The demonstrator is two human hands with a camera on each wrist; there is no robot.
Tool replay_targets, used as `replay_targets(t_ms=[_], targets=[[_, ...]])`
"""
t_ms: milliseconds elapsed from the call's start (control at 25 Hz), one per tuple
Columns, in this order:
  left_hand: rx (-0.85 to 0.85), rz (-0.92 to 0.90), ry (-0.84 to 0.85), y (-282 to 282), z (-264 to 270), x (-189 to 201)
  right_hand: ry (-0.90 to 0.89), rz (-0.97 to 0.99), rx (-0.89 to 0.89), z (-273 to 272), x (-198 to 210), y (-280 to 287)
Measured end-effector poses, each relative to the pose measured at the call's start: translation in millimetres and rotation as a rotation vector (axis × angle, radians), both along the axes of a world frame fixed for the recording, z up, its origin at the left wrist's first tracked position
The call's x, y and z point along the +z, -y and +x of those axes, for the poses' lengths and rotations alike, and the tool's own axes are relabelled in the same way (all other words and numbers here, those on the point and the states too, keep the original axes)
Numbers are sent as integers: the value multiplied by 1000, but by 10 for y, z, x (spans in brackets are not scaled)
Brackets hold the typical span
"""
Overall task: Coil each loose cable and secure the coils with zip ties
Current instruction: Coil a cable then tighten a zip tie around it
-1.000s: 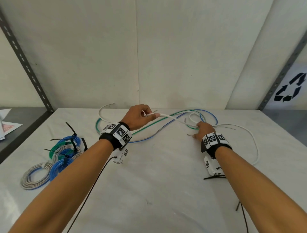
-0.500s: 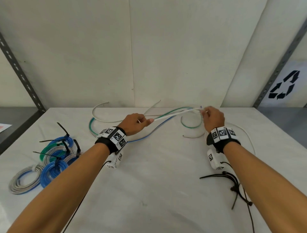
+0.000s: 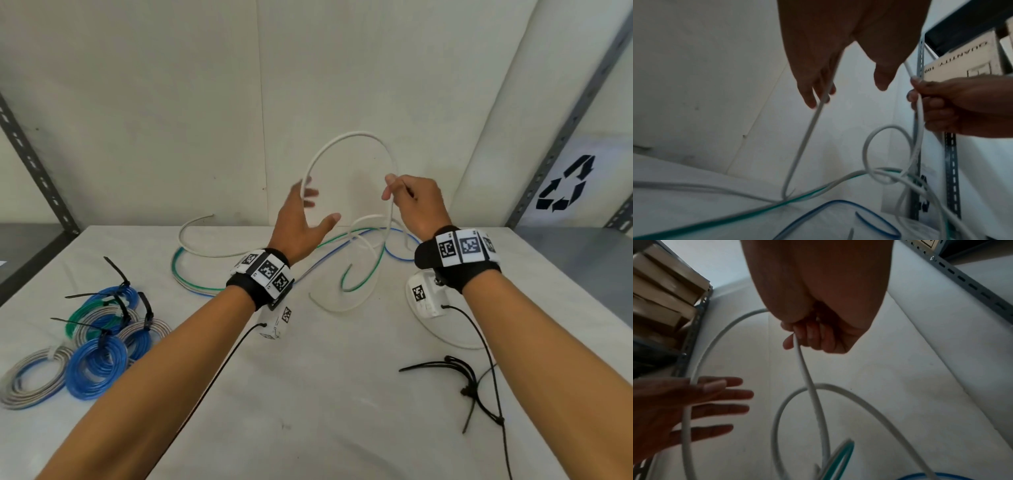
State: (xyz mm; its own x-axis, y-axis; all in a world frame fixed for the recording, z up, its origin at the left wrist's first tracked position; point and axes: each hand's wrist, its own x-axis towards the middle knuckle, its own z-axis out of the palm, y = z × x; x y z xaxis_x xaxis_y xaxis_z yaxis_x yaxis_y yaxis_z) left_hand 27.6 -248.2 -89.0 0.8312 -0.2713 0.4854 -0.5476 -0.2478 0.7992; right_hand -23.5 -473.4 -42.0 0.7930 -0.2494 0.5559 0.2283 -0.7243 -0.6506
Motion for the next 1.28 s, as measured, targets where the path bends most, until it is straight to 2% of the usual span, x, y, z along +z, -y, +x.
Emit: replay_targets(t_ms=[80,160,240,280,320,400,480,520,600,680,760,840,880,960,1000,1080,1160,1280], targets=[[191,-115,215,27,-79,112,-26,34,82,-14,12,-17],[356,-134,507,30,-171,190,-24,41,52,-21,6,14],[273,-45,682,62,-245,173,-40,40,39,-23,-19,34],[161,57,652,100,-254,132,-51,44,55,-25,-26,23],[64,178,523,142,-243,80,-59,53,72,-31,-34,2],[-4,357,98,249,-168,-64,-57,101,88,-34,-36,-38],[-69,314,-308,310,-117,-143,-47,195,89,-33,-43,-53],[-121,214,-416,336,-101,-159,-41,216,89,-31,-62,-31],[-137,42,-435,361,-82,-128,-64,187,70,-26,-139,16],[-149,-123,-437,353,-107,-46,-232,95,-4,-57,-266,48],[-178,-188,-417,337,-112,16,-340,66,-171,-149,-428,-18],[-149,-195,-382,325,-134,44,-299,28,-264,-251,-527,-153],[-126,-199,-374,327,-135,32,-344,-5,-218,-289,-562,-223],[-107,-216,-380,338,-135,-4,-562,-6,-58,-339,-613,-330],[-112,-213,-368,343,-136,-30,-646,43,-2,-341,-629,-338],[-91,-118,-240,315,-120,-76,-681,245,39,-310,-599,-295],[-90,19,-100,239,-90,-135,-600,543,-18,-269,-506,-205],[-145,58,-102,149,-49,-264,-418,1002,-12,-232,-397,-121]])
